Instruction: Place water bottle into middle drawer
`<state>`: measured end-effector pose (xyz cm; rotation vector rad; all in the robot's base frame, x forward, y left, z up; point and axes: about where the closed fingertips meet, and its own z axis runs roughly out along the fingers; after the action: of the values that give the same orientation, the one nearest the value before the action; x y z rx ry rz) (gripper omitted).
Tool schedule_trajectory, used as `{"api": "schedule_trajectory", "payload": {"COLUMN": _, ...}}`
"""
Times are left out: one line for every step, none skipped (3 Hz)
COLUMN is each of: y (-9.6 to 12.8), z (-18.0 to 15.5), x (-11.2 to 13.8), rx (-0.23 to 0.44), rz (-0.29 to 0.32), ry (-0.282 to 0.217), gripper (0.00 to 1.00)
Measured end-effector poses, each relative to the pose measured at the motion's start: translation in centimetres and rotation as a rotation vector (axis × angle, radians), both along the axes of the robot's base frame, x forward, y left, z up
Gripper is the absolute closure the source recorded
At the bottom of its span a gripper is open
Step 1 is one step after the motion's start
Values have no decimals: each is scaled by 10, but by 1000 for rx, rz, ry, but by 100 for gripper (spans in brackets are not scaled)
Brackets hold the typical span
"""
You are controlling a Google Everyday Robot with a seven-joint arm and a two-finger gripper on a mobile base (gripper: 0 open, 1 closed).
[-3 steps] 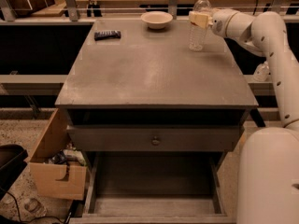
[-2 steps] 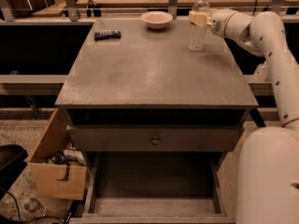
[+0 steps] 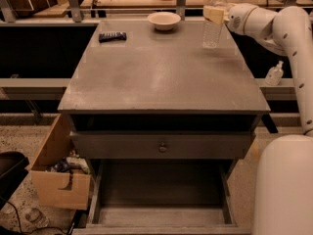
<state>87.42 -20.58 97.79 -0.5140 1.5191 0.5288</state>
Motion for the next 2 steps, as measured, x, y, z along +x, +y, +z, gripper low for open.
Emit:
{"api": "schedule_trajectory", "payload": {"y": -15, "z": 31, "x": -28, "rx": 1, "rz": 12, "ry": -43, "gripper": 100}}
{"api": "schedule_trajectory", "payload": {"y": -28, "z": 51, "x": -66, "rx": 11, "rz": 25, "ry": -78, "gripper": 100}}
